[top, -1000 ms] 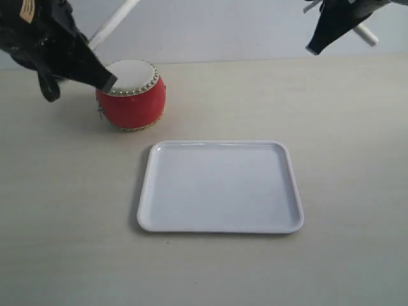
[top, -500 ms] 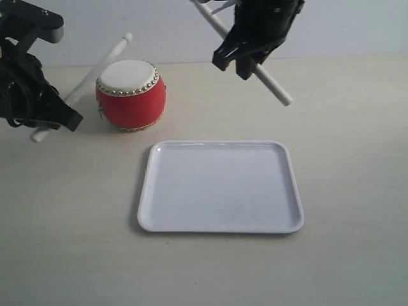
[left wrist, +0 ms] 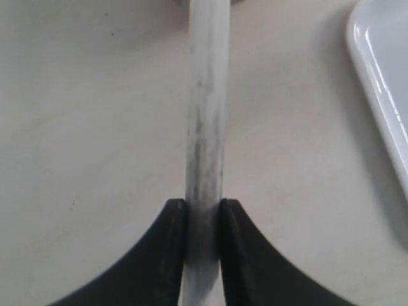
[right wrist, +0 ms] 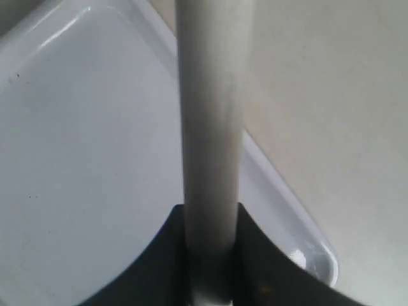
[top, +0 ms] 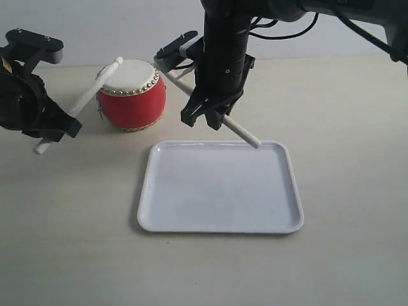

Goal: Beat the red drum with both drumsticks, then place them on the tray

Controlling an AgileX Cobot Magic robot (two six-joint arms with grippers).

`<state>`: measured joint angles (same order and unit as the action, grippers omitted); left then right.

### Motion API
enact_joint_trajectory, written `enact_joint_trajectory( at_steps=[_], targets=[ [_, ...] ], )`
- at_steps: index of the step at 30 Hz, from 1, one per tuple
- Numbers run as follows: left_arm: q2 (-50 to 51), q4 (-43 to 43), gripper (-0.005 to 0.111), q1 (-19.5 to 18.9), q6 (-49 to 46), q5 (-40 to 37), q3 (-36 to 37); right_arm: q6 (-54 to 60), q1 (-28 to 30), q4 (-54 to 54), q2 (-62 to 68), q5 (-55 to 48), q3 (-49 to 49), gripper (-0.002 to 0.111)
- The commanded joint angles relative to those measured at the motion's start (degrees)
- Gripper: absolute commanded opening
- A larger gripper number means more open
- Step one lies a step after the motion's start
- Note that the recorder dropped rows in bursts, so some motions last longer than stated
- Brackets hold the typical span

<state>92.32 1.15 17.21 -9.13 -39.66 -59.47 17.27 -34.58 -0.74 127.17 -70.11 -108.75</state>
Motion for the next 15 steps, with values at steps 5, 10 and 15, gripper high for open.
enact_joint_trajectory(
  at_steps=[5,10,15],
  targets=[
    [-6.5,-0.3,0.0,-0.1,0.6,-1.0,1.2,0.4,0.0,0.7,3.9,0.1,-9.2,0.0],
    [-8.5,-0.3,0.0,-0.1,1.7,1.1,5.6,0.3,0.0,0.7,8.0,0.1,-13.8,0.0],
    [-8.5,-0.3,0.0,-0.1,1.8,4.2,8.2,0.6,0.0,0.7,10.7,0.1,-15.1,0.0]
  ],
)
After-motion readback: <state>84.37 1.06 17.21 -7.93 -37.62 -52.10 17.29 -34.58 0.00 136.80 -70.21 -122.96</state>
